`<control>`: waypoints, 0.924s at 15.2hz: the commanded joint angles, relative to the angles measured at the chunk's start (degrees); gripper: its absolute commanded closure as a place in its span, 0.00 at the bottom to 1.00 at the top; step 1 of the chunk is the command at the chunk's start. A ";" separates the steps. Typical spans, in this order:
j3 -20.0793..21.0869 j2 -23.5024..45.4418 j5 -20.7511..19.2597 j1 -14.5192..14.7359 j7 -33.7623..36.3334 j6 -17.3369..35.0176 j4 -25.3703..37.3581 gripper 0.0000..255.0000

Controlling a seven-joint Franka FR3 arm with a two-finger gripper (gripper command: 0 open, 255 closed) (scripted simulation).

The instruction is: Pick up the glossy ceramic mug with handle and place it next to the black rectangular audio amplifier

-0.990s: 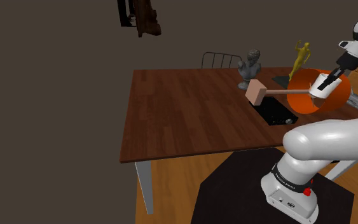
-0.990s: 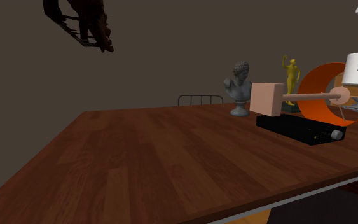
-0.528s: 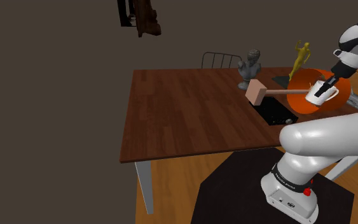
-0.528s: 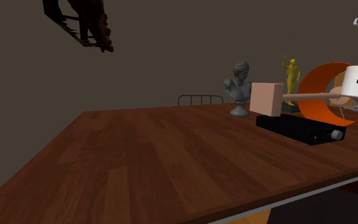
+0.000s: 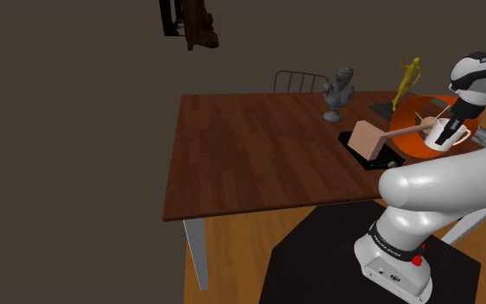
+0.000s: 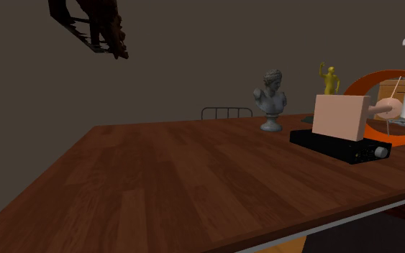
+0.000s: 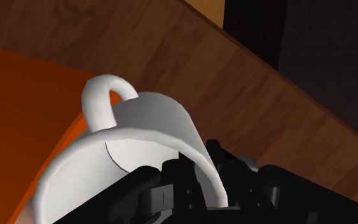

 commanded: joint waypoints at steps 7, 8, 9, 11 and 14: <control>-3.28 3.33 -0.98 0.46 -0.47 7.79 -3.95 1.00; -3.68 3.81 -1.03 0.57 -0.55 8.72 -4.40 1.00; -4.11 4.31 -1.07 0.71 -0.64 9.66 -4.84 1.00; -4.97 5.38 -1.09 1.00 -0.84 11.56 -5.68 1.00; -6.29 7.09 -1.00 1.55 -1.22 14.38 -6.82 1.00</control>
